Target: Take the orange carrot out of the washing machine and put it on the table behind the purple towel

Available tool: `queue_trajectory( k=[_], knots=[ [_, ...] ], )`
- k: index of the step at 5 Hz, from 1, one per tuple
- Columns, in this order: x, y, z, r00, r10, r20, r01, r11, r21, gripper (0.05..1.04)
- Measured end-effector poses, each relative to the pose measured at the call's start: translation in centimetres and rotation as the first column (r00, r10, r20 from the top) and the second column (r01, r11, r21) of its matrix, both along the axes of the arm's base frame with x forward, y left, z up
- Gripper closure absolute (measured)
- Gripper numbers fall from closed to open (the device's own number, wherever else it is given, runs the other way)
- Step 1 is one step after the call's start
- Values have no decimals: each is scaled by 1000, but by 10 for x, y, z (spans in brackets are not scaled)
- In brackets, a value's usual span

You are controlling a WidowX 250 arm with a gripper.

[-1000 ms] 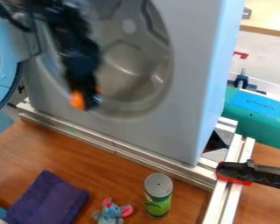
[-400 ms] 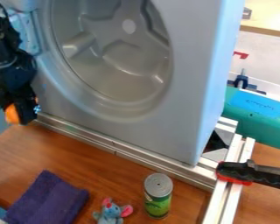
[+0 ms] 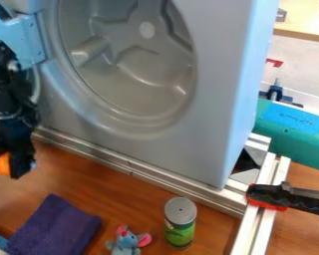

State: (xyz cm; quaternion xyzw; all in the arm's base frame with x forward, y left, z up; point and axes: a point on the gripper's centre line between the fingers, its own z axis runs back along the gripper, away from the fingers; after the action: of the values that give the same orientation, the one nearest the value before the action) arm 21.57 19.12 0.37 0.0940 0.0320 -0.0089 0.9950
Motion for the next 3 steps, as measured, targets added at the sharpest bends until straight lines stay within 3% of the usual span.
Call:
queue_trajectory(
  k=[1,2,3],
  knots=[
    [10,3,-21,999,20,32,-19,999,-35,412],
    [14,9,-37,992,59,112,-54,997,-47,412],
    [14,12,-64,987,106,123,-103,994,-30,412]
  ],
)
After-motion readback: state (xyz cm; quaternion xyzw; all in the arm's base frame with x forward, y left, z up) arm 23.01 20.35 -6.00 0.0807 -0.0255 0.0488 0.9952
